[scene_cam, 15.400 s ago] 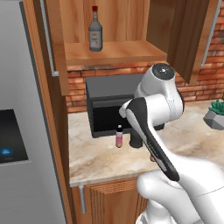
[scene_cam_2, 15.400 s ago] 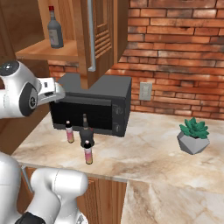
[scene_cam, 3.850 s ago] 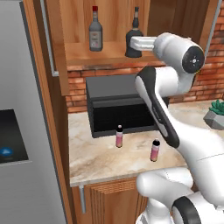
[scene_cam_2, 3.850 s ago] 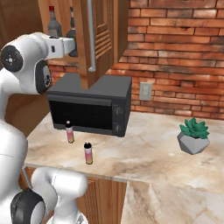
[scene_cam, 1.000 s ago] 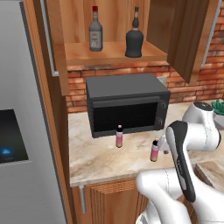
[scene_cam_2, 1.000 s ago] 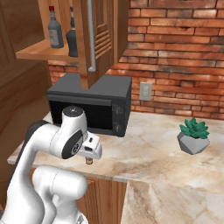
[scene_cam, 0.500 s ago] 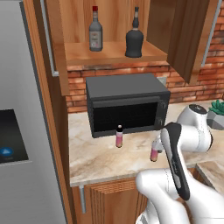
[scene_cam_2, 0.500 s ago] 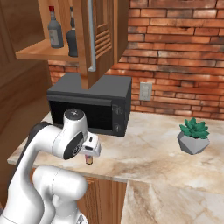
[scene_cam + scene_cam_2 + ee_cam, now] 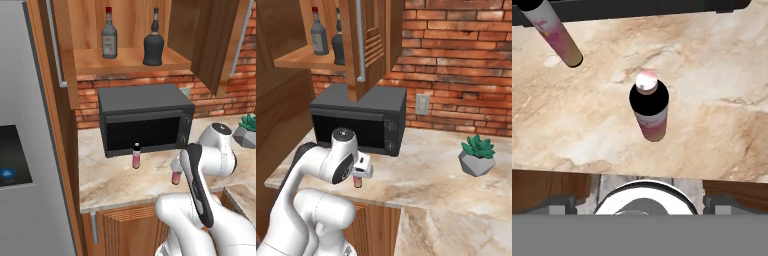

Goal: Sort all alcoholic drinks to one cabinet, and non-alcoholic drinks to the other.

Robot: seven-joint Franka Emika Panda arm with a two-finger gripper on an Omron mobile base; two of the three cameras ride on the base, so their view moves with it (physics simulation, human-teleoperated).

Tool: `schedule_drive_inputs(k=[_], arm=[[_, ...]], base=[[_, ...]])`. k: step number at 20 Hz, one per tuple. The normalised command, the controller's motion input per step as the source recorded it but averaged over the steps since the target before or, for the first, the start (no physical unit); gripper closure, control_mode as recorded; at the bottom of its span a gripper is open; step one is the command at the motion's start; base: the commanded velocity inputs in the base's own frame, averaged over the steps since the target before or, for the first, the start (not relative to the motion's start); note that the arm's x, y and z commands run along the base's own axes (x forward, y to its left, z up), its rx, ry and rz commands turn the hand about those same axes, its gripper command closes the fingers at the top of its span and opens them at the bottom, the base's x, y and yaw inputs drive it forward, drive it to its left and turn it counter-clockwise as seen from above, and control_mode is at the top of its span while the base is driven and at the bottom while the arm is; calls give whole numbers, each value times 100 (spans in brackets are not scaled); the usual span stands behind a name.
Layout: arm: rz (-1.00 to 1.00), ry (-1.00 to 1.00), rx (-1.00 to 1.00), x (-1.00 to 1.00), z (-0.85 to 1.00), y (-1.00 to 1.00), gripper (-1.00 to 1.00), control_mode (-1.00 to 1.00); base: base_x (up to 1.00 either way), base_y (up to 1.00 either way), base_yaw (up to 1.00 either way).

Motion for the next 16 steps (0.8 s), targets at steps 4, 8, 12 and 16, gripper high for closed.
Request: schedule_drive_inputs(k=[4,8,12,16], arm=[[0,-12,-3,19,-13,0,-100,-100],[1,-10,-3,21,-5,0,-100,-100],[2,-6,-2,11,-9,0,-100,-100],[1,-5,0,1,-13,0,-100,-100]], base=[[0,0,0],[0,0,0],[0,0,0],[0,0,0]])
